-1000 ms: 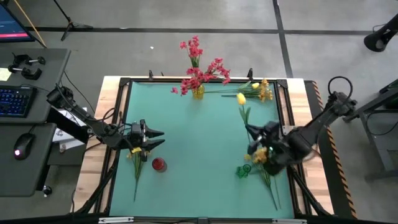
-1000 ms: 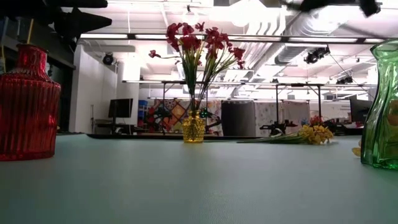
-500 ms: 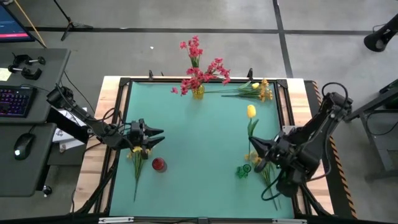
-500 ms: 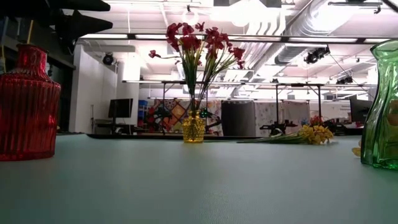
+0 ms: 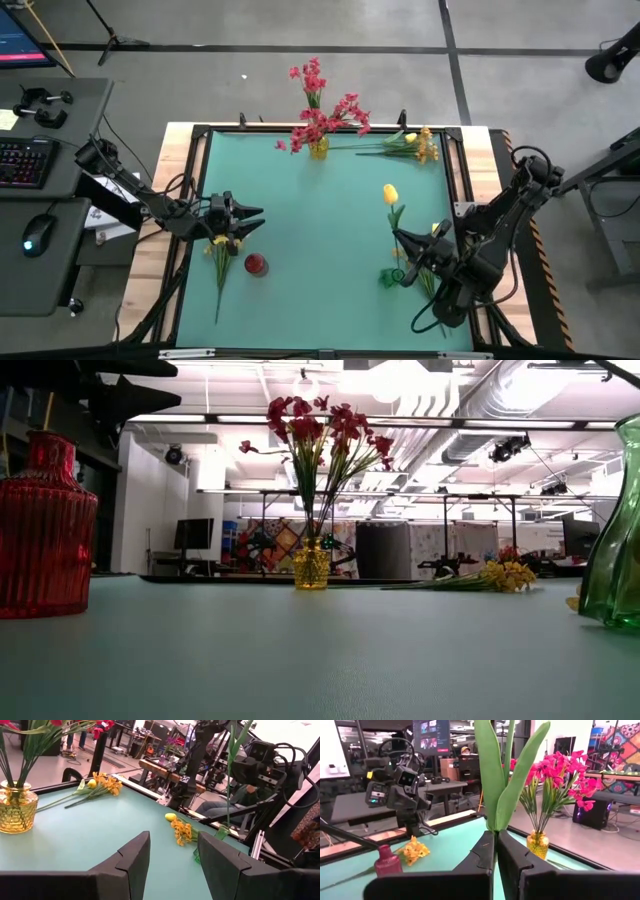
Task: Sort flowers into vase by color
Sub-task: Put the middle yellow tulip into the green vase, then put the bottom yellow tulip into the green vase
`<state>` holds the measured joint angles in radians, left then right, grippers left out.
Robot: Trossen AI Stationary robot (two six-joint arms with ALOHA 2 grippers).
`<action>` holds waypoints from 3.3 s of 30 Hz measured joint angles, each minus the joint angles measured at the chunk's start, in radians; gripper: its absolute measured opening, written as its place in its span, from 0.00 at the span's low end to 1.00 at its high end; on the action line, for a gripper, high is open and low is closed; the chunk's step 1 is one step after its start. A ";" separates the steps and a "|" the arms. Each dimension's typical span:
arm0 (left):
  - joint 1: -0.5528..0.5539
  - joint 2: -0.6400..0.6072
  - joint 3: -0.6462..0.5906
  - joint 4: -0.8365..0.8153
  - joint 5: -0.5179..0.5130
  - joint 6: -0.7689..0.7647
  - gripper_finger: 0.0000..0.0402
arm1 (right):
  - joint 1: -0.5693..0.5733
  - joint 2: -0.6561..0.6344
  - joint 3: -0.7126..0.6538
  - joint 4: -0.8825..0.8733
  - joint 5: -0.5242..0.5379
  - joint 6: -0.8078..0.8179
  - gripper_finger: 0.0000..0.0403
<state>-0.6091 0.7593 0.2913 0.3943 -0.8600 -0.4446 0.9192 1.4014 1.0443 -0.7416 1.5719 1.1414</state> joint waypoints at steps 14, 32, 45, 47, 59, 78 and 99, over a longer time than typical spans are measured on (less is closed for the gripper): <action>0.000 0.000 0.000 0.000 -0.019 0.000 0.38 | -0.004 0.000 0.018 -0.008 -0.001 -0.065 0.00; 0.000 0.000 0.000 0.000 -0.018 0.000 0.38 | -0.018 0.000 0.054 -0.009 -0.002 -0.073 0.00; 0.000 0.000 0.000 0.000 -0.011 0.000 0.38 | -0.044 0.000 0.054 0.021 -0.002 -0.042 0.00; 0.000 0.000 0.000 -0.001 -0.005 0.000 0.38 | -0.044 0.002 0.054 0.021 -0.001 -0.042 0.00; 0.000 0.000 0.000 -0.001 -0.003 -0.004 0.38 | -0.030 0.084 0.053 0.031 -0.002 -0.016 0.00; 0.000 0.000 0.000 -0.001 0.006 -0.017 0.38 | 0.039 0.083 0.053 0.021 -0.136 -0.047 0.01; 0.000 0.000 0.000 -0.008 0.046 -0.016 0.38 | 0.037 -0.101 0.053 -0.091 -0.716 0.000 0.60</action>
<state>-0.6094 0.7593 0.2913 0.3862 -0.8139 -0.4604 0.9558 1.3008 1.0977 -0.8325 0.8563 1.1415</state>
